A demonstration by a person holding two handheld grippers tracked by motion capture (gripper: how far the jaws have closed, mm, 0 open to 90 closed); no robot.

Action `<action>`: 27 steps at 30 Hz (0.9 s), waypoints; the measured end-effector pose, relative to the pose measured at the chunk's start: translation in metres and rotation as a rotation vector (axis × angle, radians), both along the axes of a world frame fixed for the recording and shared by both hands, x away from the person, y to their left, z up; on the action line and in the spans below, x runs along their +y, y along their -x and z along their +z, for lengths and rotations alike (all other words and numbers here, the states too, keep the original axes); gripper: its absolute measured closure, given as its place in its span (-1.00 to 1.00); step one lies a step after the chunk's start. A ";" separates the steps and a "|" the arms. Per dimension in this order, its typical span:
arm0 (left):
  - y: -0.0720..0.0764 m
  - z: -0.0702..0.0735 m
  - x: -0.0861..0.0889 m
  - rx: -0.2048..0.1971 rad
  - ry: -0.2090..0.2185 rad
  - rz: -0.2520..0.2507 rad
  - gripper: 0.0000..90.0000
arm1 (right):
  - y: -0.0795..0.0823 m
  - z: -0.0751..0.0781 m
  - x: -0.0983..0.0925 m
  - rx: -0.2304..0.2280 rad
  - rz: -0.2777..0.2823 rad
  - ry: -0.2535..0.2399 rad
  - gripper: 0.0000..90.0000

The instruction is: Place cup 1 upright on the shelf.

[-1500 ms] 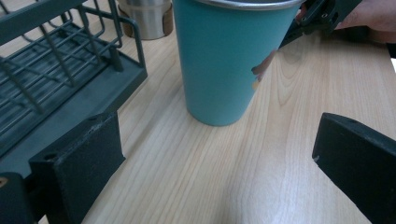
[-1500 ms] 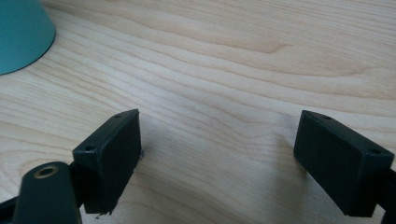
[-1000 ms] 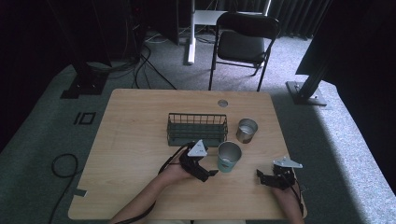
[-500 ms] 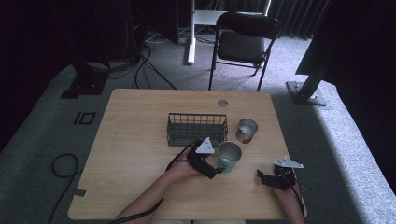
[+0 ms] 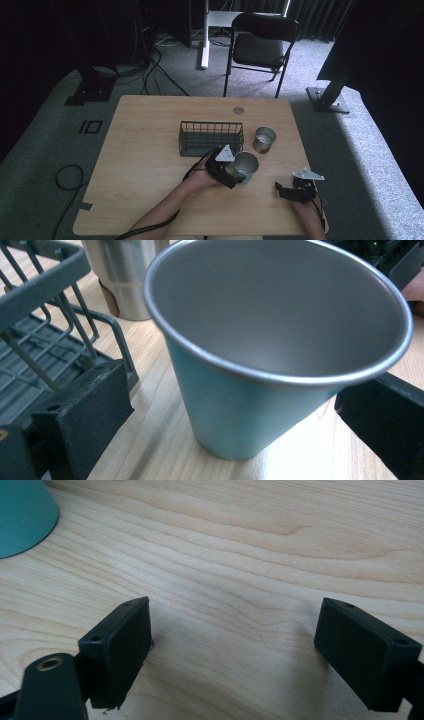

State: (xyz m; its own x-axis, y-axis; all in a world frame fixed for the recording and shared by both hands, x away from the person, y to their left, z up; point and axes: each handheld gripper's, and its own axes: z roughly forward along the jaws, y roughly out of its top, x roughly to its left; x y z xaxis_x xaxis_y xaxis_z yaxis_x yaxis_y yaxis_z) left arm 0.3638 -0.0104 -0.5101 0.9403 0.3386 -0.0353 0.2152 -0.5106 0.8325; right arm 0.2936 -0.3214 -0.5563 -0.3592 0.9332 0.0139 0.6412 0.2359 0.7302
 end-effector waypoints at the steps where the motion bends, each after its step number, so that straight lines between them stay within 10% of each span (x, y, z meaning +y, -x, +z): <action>1: 0.000 0.001 -0.001 -0.002 0.001 0.002 -0.95 | 0.000 0.000 0.000 0.000 0.000 0.000 -0.67; 27: -0.001 0.004 -0.022 -0.016 0.060 -0.012 -0.95 | 0.000 0.000 0.000 0.000 0.000 -0.001 -0.67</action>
